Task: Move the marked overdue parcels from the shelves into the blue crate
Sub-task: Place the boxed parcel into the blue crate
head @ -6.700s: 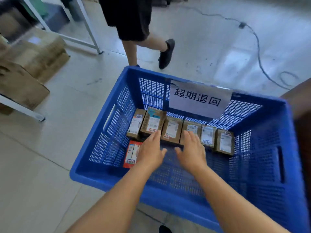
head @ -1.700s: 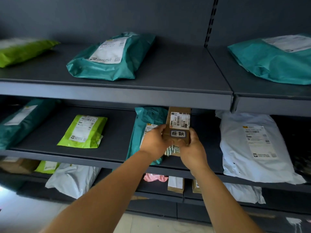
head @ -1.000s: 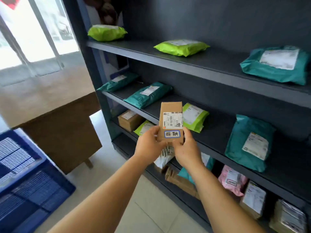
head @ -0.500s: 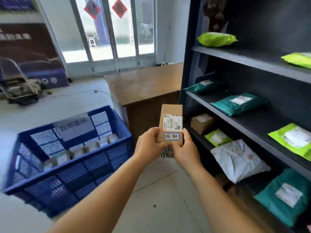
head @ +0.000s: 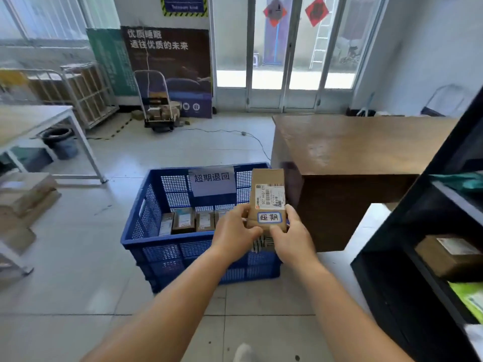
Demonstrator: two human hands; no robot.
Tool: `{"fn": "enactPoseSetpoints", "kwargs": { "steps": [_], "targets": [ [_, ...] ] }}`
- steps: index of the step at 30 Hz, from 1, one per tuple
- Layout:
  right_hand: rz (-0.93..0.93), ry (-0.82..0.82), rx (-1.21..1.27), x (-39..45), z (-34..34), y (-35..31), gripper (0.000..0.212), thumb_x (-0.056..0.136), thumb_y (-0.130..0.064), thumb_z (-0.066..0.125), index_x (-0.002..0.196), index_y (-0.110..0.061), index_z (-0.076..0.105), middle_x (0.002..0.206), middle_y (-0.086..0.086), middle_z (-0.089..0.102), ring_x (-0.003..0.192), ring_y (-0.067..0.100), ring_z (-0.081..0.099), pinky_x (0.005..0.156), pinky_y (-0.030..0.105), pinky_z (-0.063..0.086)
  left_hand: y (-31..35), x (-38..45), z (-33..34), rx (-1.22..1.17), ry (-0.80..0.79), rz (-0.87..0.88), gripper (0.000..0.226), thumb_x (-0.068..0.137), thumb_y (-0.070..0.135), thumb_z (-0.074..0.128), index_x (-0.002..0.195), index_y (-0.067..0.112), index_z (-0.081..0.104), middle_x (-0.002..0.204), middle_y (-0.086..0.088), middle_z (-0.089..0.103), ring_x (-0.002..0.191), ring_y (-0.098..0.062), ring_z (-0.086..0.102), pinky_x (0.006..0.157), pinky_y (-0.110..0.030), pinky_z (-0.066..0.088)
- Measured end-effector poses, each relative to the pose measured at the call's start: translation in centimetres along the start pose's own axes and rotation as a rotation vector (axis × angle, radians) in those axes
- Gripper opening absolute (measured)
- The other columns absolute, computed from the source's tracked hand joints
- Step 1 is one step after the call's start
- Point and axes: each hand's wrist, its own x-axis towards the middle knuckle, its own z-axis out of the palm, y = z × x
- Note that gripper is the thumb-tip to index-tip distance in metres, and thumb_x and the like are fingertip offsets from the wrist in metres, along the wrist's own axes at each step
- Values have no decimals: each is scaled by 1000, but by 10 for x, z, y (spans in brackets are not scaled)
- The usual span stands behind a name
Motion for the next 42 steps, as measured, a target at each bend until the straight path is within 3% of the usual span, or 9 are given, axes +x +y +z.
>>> {"fn": "enactPoseSetpoints", "kwargs": {
  "steps": [6,9,16,21,26,29,35,42],
  "targets": [
    [-17,-128,64,89,73,-25,62,95,-17,51,149,-28,23,132,-5,54,105,11,54,82,24,47,-52,84,-48,15,68,-119,50,78,13,71,124,20,51,106,7,65,90,-6,64,81,-29,57],
    [-14,-181,71,135,104,-39,59,93,-16,51,146,-28,30,129,-6,56,106,12,55,77,20,42,-71,129,-70,27,80,-171,48,77,14,73,119,21,50,104,7,64,89,-7,64,79,-27,56],
    [-4,-328,37,222,170,-62,51,86,-13,57,130,-33,42,119,-5,61,105,15,59,94,39,51,-116,210,-113,104,96,-220,45,75,18,74,116,24,57,103,10,67,86,-7,65,76,-26,55],
    [37,-397,12,265,215,-68,44,81,-10,63,109,-39,46,108,-9,64,98,14,62,91,40,53,-158,249,-131,90,67,-259,46,73,18,75,115,26,60,102,10,70,87,-6,66,80,-32,57],
    [114,-445,-6,307,263,-73,48,77,-12,72,110,-34,46,102,-11,64,96,14,64,88,39,54,-203,290,-153,53,23,-290,46,73,16,76,116,24,59,105,8,69,88,-5,65,79,-25,55],
    [178,-474,29,330,292,-81,53,76,-5,74,113,-29,44,101,-11,57,100,16,61,91,37,53,-234,317,-166,31,-22,-328,49,70,23,79,115,25,58,107,8,69,90,-7,67,82,-32,57],
    [272,-492,12,377,361,-74,65,70,-8,78,124,-26,48,118,1,58,102,19,62,90,39,54,-295,373,-192,-4,-116,-381,52,69,23,83,115,23,60,107,8,69,90,-5,66,79,-25,55],
    [410,-532,-52,417,424,-18,65,64,-12,79,119,-30,49,118,4,58,98,22,62,81,39,56,-379,408,-166,47,-201,-476,56,63,34,84,112,31,59,110,9,65,91,-7,65,84,-34,57]
  ]
}}
